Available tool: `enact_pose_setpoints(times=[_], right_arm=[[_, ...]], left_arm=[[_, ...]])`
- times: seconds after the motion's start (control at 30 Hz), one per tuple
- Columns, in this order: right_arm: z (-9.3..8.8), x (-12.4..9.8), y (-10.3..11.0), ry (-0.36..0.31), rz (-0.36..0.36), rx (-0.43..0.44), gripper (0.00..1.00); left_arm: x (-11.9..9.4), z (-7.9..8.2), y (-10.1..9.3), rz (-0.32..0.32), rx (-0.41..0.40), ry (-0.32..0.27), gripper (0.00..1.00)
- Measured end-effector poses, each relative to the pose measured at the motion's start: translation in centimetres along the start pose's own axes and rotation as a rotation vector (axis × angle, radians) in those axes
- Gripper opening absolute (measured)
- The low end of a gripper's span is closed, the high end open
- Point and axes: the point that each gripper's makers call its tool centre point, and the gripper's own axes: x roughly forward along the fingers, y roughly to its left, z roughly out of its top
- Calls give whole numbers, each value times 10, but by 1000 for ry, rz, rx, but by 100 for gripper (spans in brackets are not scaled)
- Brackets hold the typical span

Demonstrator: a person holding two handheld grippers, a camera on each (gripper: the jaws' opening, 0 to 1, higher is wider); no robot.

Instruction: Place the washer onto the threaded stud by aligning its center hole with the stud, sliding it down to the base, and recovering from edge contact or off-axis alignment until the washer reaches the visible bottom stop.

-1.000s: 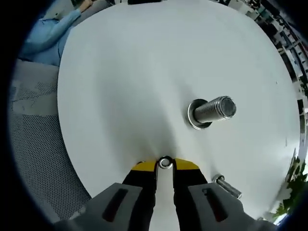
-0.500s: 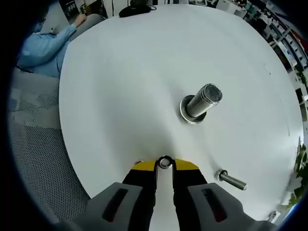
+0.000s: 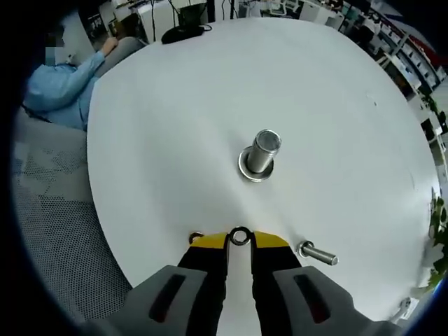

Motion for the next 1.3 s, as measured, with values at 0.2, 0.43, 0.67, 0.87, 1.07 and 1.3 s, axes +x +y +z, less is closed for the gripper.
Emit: enact_pose_setpoints(times=[0.2,0.43,0.67,0.87,1.07,1.3], right_arm=[[-1,-11,-8,-26,-11,28,14],[0,-31,-27,-64,-51,30,14],[-3,-41,-36,-95,-75,51,14],[-7,-48,-43,-97,-97,34,14],[-9,-54,-57,-93,-131,-6,14],[-12,-51,-70,-85,-137,32,14]], left_arm=[[0,2,-6,-11,34,-1,15],[-1,5,-3,-9,13,-17,15],[-1,10,-9,-18,59,-30,15],[-2,10,-8,-19,56,-32,15],[-2,11,-7,-16,49,-35,15],[-2,9,-7,-15,37,-29,15]])
